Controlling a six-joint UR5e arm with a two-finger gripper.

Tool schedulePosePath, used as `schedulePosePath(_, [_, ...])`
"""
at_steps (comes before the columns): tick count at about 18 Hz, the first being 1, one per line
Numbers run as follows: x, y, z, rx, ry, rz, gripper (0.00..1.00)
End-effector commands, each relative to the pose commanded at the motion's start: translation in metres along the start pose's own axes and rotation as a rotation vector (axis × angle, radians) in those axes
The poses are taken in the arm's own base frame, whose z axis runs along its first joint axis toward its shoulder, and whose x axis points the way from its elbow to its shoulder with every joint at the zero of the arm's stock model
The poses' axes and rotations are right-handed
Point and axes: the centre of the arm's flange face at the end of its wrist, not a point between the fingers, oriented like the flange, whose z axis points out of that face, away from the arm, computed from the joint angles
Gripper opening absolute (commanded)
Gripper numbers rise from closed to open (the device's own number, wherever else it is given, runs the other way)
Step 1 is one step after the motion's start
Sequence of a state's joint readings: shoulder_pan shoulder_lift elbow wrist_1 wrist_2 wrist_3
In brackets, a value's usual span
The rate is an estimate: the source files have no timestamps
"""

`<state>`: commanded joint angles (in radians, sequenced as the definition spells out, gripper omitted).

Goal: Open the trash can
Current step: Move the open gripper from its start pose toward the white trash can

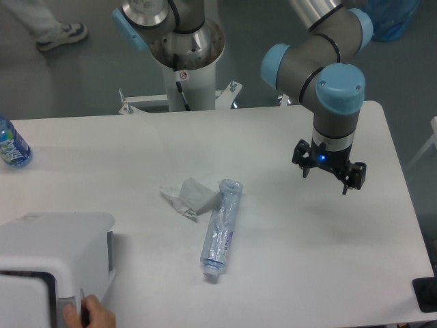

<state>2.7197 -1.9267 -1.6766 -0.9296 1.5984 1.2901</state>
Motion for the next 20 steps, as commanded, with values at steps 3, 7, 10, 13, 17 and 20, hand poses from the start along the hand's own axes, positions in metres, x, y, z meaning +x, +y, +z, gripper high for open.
schedulePosePath(3, [0.001,-0.002,0.000,0.001,0.000,0.003,1.00])
schedulePosePath(7, [0.006,-0.010,-0.007,0.034,0.000,0.013,1.00])
schedulePosePath(10, [0.010,-0.017,-0.009,0.066,0.006,0.020,1.00])
schedulePosePath(13, [0.018,-0.019,-0.013,0.076,0.011,0.026,1.00])
schedulePosePath(17, [0.026,-0.025,-0.016,0.077,0.014,0.027,1.00])
schedulePosePath(20, [0.030,-0.031,-0.017,0.080,0.014,0.002,1.00])
